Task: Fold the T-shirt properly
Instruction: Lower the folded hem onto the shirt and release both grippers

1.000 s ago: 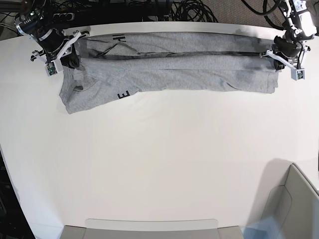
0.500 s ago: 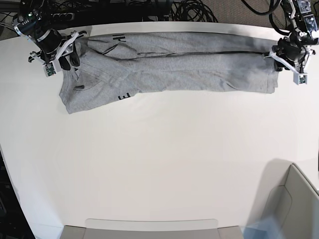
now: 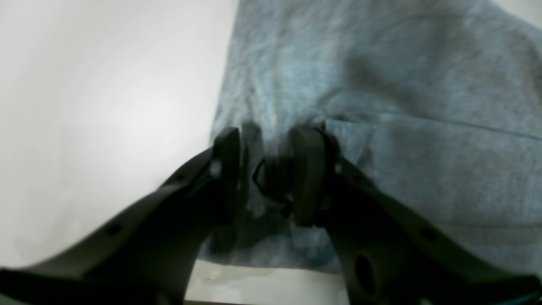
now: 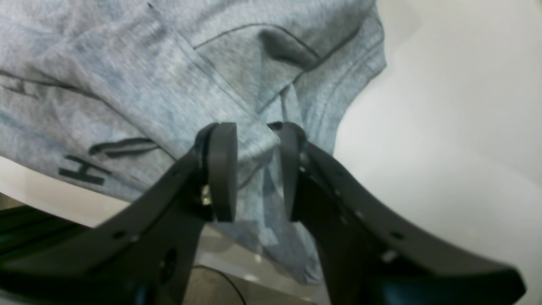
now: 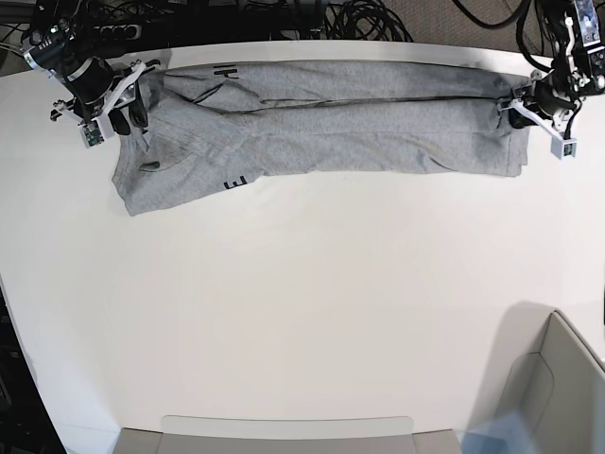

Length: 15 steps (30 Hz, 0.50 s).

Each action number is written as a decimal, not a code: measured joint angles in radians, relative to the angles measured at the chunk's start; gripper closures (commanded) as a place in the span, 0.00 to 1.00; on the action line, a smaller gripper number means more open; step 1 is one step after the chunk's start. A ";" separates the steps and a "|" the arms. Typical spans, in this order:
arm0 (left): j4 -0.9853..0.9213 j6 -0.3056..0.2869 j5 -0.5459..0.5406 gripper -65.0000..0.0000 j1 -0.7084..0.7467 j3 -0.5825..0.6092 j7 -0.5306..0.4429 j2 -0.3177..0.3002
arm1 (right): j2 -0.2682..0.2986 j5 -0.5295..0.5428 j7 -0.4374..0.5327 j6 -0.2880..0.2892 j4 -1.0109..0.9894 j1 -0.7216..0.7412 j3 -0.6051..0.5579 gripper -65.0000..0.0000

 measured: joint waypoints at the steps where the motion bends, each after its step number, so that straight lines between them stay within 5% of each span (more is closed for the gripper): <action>1: -0.006 0.000 -0.004 0.66 0.001 0.000 -0.001 0.000 | -0.001 0.002 0.000 0.000 0.000 0.000 0.000 0.72; 12: -0.178 -0.010 -0.016 0.67 -0.064 0.080 -0.084 -0.033 | 0.000 -0.001 -0.003 0.000 0.000 -0.001 0.000 0.72; 15: -0.185 -0.127 0.003 0.78 -0.066 0.113 -0.127 -0.034 | 0.002 -0.001 -0.003 0.000 0.000 -0.001 0.000 0.72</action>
